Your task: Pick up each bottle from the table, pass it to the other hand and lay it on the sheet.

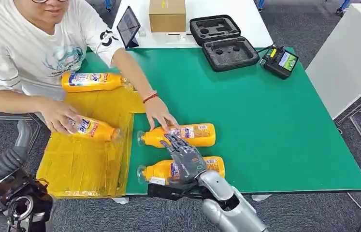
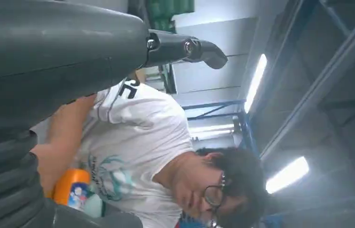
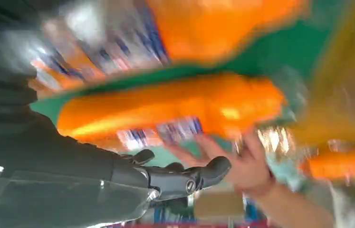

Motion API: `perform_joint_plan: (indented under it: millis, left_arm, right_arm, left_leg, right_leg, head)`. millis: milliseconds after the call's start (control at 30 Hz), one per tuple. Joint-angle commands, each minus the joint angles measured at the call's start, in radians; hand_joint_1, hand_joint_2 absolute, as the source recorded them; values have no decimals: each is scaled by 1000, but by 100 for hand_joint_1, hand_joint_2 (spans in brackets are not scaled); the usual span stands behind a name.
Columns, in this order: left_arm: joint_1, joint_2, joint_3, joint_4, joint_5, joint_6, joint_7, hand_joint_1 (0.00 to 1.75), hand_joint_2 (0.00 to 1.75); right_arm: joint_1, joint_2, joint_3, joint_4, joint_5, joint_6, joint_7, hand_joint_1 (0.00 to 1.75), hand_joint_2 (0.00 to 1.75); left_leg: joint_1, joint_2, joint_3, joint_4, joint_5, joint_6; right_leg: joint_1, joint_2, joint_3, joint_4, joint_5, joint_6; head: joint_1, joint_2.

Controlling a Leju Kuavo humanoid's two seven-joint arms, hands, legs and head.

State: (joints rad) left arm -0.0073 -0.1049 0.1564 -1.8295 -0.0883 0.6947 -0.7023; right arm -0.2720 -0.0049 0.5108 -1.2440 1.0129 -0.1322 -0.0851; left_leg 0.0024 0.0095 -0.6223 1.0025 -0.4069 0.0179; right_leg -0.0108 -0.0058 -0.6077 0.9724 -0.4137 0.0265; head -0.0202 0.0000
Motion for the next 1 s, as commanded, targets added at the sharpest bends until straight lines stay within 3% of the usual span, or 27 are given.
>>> perform_joint_plan:
  millis: [33, 267, 1000]
  left_arm:
    - [19, -56, 35, -48, -53, 3, 4, 0, 175]
    - [80, -107, 59, -89, -53, 3, 4, 0, 175]
    - [96, -100, 75, -102, -32, 3, 4, 0, 175]
  right_arm:
    - [-26, -71, -12, 55, -20, 41, -25, 0, 175]
    - [-17, -105, 14, -6, -25, 73, -2, 0, 175]
    - [-38, -104, 35, 26, -57, 125, 13, 0, 175]
  left_leg:
    - [1, -2, 4, 0, -2, -1]
    - [1, -1, 5, -1, -3, -1]
    - [1, -1, 3, -1, -2, 0]
  right_leg:
    - [0, -1, 5, 0, -2, -1]
    - [1, 0, 6, -1, -2, -1]
    - [1, 0, 3, 0, -1, -1]
  head:
    - [0, 0]
    - [0, 0]
    - [0, 0]
